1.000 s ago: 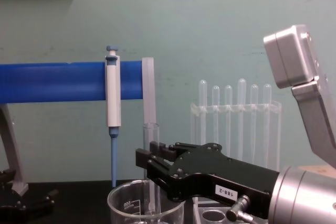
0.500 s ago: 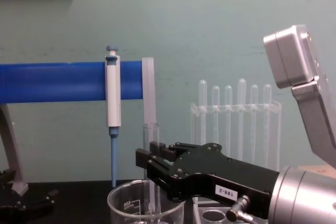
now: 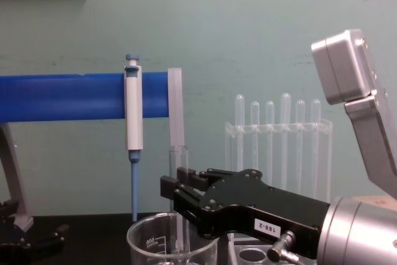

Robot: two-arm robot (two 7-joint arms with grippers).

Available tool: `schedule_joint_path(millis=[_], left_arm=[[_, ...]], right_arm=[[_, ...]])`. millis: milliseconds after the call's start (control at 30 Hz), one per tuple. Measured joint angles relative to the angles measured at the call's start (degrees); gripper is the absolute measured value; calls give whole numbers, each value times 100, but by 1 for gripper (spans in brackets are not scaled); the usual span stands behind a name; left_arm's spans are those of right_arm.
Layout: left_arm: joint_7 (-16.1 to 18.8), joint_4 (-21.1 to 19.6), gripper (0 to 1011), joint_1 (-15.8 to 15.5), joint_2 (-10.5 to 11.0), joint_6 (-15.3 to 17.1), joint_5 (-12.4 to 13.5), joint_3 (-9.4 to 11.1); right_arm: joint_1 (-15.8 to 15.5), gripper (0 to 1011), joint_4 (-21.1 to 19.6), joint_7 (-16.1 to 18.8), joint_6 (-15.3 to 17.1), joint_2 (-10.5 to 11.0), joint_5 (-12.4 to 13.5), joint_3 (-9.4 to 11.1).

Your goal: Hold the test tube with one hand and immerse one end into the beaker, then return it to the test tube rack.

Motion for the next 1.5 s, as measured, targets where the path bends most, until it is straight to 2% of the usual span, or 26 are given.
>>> schedule_joint_path(millis=[1500], left_arm=[[0,0,1000,0,0,0,0,0]], right_arm=[[0,226,0,0,0,0,0,0]])
